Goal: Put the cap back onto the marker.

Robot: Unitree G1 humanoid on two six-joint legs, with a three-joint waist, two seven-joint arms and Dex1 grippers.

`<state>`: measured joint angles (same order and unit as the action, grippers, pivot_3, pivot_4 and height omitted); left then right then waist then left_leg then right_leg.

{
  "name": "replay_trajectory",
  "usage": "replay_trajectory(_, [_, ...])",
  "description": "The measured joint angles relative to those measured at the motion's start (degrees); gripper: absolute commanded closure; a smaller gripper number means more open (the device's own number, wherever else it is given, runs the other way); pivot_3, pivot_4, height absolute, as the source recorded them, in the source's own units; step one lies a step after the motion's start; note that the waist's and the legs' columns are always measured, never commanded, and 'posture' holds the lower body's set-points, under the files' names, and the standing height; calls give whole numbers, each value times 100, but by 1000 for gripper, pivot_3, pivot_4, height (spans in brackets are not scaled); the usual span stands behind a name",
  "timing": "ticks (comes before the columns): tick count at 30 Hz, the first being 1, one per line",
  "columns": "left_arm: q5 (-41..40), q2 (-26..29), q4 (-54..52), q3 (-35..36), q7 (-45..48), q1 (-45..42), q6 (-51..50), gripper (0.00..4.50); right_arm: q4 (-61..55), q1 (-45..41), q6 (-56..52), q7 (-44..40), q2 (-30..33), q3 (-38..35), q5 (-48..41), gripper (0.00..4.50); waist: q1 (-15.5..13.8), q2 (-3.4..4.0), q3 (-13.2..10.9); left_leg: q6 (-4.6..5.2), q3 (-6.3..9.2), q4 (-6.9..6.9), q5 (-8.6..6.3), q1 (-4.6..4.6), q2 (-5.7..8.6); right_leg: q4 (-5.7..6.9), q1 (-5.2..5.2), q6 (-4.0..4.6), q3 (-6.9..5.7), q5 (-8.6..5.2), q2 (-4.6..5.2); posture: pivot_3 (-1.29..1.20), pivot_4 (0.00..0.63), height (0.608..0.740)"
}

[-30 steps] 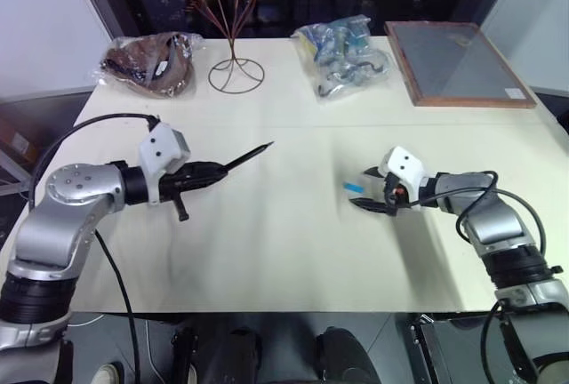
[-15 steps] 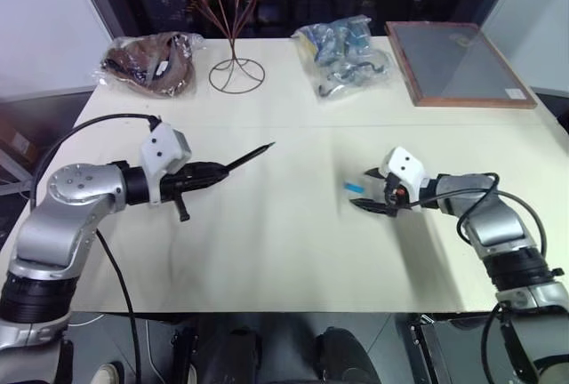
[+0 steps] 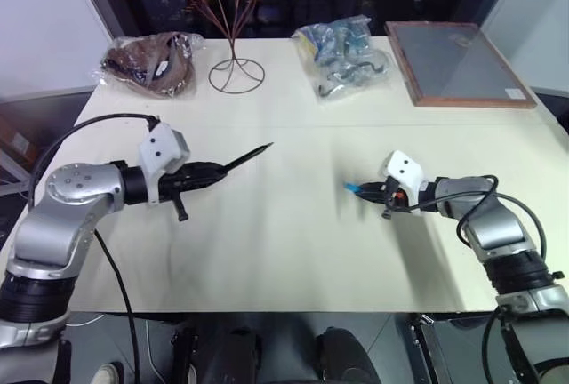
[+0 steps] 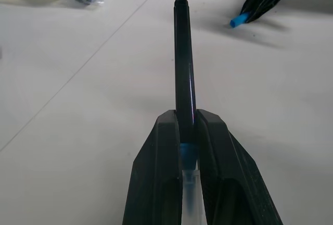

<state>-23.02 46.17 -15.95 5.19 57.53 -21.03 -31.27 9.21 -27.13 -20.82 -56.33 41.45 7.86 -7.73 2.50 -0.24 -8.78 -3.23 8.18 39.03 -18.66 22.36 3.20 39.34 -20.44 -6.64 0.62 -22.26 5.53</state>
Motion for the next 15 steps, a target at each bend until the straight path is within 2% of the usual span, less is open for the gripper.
replay_trajectory(5, [167,102,210,-253,241,0,429,4500,-538,36,-152,-39,81,4,16,4430,2,3,-1,0,0,-2,0,0,0,-2,-1,0,0,0,0,0,150,740])
replay_trajectory(15, [709,-18,1242,-884,853,-392,1762,4500,-1724,-275,-161,-538,708,32,46,4430,2,4,-2,0,-1,-3,0,0,2,-6,-1,0,-1,0,0,0,150,740])
